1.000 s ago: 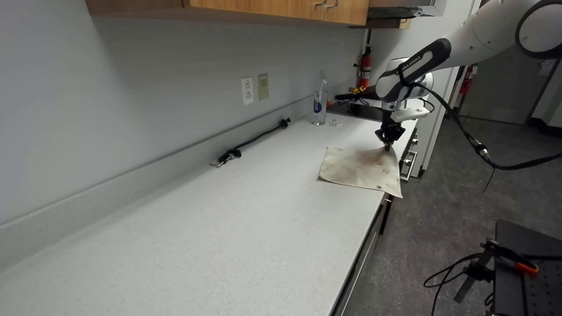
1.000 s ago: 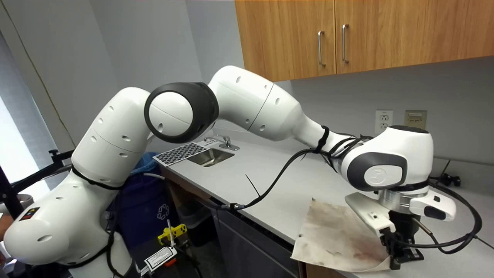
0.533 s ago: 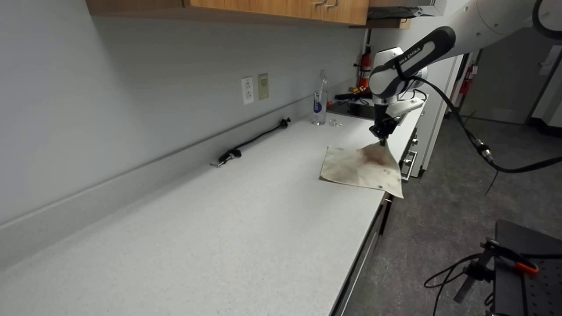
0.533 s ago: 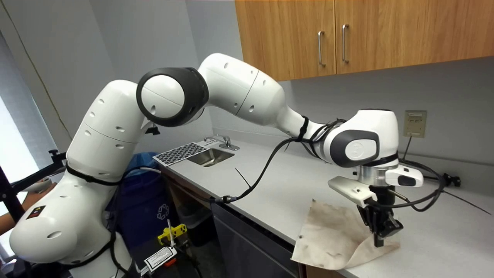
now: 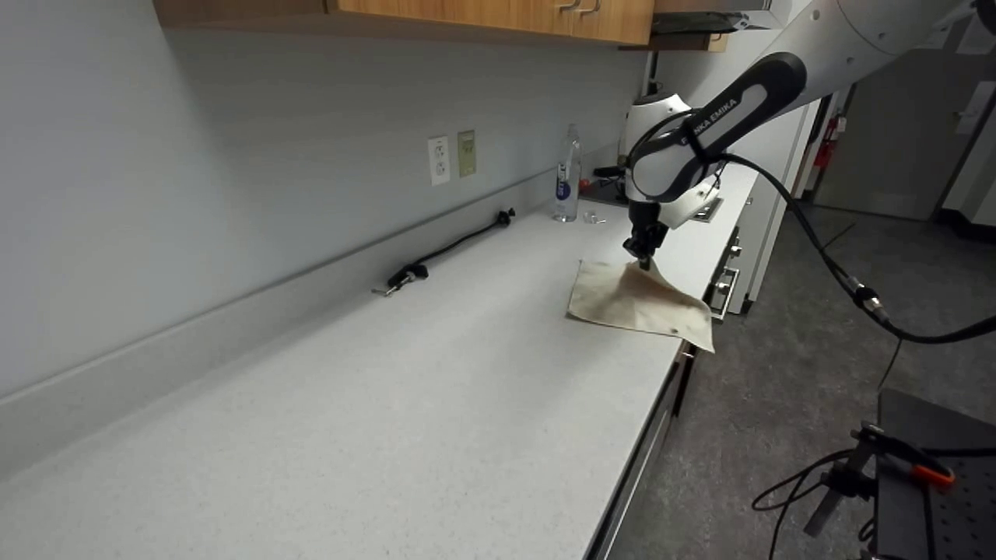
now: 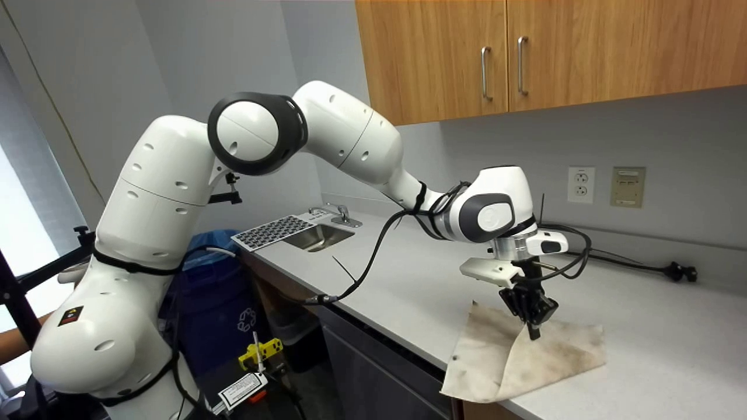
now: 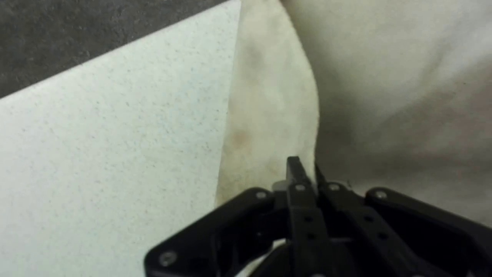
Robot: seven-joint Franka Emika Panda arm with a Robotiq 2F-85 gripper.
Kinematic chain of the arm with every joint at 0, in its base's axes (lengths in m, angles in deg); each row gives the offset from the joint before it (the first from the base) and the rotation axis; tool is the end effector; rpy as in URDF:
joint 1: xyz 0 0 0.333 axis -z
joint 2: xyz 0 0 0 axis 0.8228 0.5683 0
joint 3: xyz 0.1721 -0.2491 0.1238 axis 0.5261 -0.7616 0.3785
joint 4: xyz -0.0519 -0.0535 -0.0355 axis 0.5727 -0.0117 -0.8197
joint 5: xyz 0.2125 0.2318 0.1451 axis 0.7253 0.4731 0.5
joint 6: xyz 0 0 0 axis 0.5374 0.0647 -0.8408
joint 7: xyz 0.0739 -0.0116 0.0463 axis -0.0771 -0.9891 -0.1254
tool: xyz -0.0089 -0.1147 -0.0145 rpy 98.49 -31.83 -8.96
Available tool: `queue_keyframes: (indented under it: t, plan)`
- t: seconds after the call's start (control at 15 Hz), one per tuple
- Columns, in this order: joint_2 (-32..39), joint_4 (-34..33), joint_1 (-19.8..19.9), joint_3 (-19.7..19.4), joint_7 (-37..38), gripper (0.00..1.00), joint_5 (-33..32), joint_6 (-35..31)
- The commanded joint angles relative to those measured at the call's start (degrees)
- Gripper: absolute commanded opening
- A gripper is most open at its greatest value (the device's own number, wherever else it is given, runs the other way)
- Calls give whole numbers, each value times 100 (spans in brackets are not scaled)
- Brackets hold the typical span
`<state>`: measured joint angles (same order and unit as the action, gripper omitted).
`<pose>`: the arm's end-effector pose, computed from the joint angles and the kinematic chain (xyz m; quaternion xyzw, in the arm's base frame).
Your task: Fold the towel twice
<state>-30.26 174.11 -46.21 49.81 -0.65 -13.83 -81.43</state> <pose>0.6169 -0.2266 0.2647 0.9869 -0.1052 -0.0036 0.1222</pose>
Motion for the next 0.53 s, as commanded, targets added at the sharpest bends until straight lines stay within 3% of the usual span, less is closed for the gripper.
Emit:
queue_keyframes:
  t: [0.0,0.47]
  plan:
    - [-108,255,-207,-22,335,0,-210,-583]
    - [-159,407,-446,20,481,0,-175,-1084]
